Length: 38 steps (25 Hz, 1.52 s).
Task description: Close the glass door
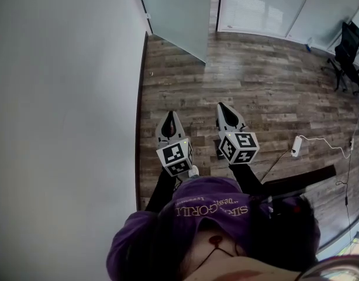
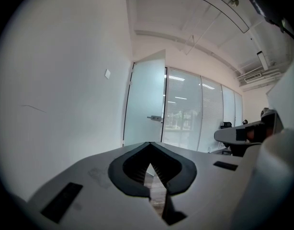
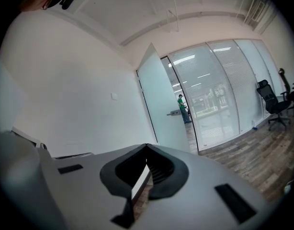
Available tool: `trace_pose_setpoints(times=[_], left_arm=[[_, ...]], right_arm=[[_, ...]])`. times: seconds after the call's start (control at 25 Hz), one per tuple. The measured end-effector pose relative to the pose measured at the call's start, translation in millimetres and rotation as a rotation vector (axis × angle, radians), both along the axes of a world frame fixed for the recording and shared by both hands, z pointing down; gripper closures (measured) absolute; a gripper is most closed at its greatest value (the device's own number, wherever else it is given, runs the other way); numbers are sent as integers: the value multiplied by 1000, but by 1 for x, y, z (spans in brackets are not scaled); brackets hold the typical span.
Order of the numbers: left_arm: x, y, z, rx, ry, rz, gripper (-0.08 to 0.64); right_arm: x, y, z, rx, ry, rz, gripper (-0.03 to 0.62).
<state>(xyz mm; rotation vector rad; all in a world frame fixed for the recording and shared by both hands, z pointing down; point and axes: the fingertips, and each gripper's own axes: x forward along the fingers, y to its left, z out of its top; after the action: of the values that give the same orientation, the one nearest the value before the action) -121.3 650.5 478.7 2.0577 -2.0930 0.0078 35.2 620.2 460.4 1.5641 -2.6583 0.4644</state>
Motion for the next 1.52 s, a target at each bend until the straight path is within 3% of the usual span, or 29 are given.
trace_pose_setpoints(times=[0.36, 0.76, 1.12, 1.52], left_arm=[[-14, -45, 17, -37, 21, 38, 560], [-37, -117, 37, -58, 31, -26, 561], [-4, -222, 12, -31, 24, -4, 560], [20, -286, 15, -24, 37, -24, 560]], right_arm=[[-12, -41, 9, -38, 20, 46, 606], [-26, -126, 25, -43, 17, 11, 606], [-3, -227, 5, -30, 7, 6, 606], [20, -294, 8, -27, -2, -8, 606]])
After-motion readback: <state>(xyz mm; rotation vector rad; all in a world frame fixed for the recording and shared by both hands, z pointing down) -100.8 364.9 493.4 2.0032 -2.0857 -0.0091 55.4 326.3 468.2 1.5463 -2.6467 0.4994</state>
